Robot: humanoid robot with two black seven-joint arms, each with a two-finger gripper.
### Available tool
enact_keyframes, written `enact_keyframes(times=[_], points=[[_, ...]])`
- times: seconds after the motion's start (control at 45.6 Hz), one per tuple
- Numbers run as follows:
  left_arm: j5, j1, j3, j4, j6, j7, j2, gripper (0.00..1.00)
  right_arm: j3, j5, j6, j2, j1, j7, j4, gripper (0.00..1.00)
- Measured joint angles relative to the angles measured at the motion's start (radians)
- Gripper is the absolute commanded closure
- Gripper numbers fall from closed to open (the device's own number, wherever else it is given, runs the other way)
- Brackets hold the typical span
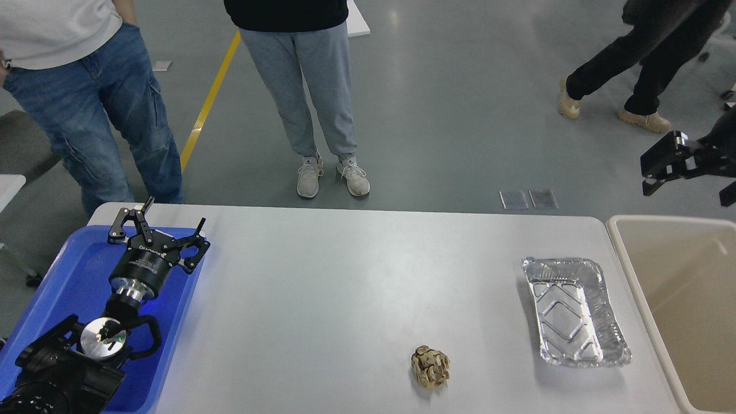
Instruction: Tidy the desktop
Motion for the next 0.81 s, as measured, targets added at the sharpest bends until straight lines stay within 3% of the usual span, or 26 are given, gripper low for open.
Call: enact_keyframes(times=[0.219,0.811], points=[[0.0,0.0,0.0,0.0,0.0,0.001,0.0,0.0,-0.004,0.017,0.003,0.076,0.073,0.0,0.029,0.0],[0.0,-0.001,0.0,0.0,0.0,0.002,0.0,0.0,0.017,0.028,0.005,0.142,0.1,-0.001,0.056,0.0]])
